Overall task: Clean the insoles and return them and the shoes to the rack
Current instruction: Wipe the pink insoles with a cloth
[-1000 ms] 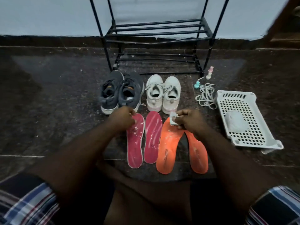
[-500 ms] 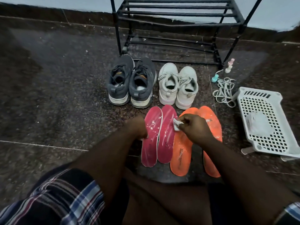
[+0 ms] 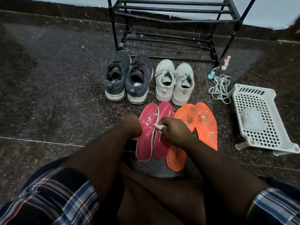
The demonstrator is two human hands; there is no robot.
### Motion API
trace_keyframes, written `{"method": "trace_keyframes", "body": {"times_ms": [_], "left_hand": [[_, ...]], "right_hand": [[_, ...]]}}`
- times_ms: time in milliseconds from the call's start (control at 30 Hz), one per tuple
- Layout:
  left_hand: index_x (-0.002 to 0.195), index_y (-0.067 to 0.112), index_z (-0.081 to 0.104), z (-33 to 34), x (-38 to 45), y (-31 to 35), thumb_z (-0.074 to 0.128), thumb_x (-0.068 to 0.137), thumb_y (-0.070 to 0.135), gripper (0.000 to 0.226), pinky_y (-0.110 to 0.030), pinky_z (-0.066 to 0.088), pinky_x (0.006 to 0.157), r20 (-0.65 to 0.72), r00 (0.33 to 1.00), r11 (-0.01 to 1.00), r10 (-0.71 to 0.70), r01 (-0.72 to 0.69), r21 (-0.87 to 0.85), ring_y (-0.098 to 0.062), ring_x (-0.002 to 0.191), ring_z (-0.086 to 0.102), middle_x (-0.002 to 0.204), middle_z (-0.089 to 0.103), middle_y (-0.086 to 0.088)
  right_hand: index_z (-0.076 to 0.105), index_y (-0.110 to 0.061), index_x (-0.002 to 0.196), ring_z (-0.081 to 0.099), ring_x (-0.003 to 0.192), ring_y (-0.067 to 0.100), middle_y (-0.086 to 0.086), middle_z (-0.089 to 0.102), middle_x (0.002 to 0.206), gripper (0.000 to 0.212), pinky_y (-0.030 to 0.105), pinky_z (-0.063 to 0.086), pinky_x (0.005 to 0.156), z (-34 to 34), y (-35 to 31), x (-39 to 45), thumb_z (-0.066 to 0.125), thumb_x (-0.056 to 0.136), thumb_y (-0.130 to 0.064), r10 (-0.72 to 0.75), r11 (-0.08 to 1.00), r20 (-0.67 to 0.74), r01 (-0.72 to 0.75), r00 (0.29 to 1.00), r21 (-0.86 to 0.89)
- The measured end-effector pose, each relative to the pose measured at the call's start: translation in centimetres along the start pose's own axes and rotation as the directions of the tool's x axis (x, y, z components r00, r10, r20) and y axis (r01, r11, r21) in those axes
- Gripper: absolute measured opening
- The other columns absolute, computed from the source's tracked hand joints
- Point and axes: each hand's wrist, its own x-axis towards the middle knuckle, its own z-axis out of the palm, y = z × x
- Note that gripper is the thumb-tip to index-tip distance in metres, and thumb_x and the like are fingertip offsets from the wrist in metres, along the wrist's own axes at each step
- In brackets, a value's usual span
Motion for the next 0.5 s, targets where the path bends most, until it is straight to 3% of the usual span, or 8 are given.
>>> {"method": "trace_keyframes", "body": {"times_ms": [133,233,433,500], "left_hand": [[0.129,-0.008,0.051,-0.5,-0.1,-0.8,0.064,0.090,0.012,0.046,-0.031,0.052,0.075,-0.041,0.999,0.996,-0.007,0.011,0.092,-0.029,0.108,0.066,0.123,0.063,-0.019],[0.124,-0.006,0.057,-0.5,-0.5,-0.8,0.060,0.093,0.013,0.037,-0.031,0.053,0.078,-0.036,0.999,0.991,0.026,-0.021,0.129,-0.029,0.108,0.066,0.121,0.063,-0.019],[0.115,-0.004,0.063,-0.2,-0.4,-0.5,0.065,0.085,0.012,0.033,-0.031,0.054,0.069,-0.004,0.999,0.998,0.050,-0.050,0.040,-0.028,0.097,0.070,0.110,0.069,-0.017],[0.115,-0.004,0.064,0.1,-0.3,-0.3,0.068,0.083,0.012,0.035,-0.030,0.057,0.071,0.025,0.999,0.998,0.048,-0.047,-0.035,-0.029,0.095,0.071,0.107,0.071,-0.017]], "right_hand": [[0.060,-0.015,0.107,0.059,0.095,0.030,0.010,0.068,0.098,0.028,0.035,0.046,0.076,0.8,-0.4,0.1,0.048,0.082,-0.007,-0.203,0.947,0.081,0.217,0.976,-0.239],[0.052,-0.019,0.105,0.058,0.089,0.032,0.010,0.065,0.090,0.025,0.038,0.044,0.070,0.7,-0.6,-0.1,0.048,0.081,-0.015,-0.236,0.877,0.146,0.275,0.961,-0.394],[0.052,-0.021,0.104,0.059,0.096,0.032,0.010,0.066,0.093,0.023,0.036,0.040,0.071,-1.2,1.3,-1.4,0.051,0.082,-0.025,-0.146,0.840,0.182,0.219,0.972,-0.496],[0.056,-0.018,0.104,0.060,0.095,0.032,0.011,0.066,0.094,0.023,0.035,0.040,0.070,-1.7,1.5,-1.5,0.049,0.085,-0.028,-0.086,0.925,0.141,0.132,0.986,-0.357]]}}
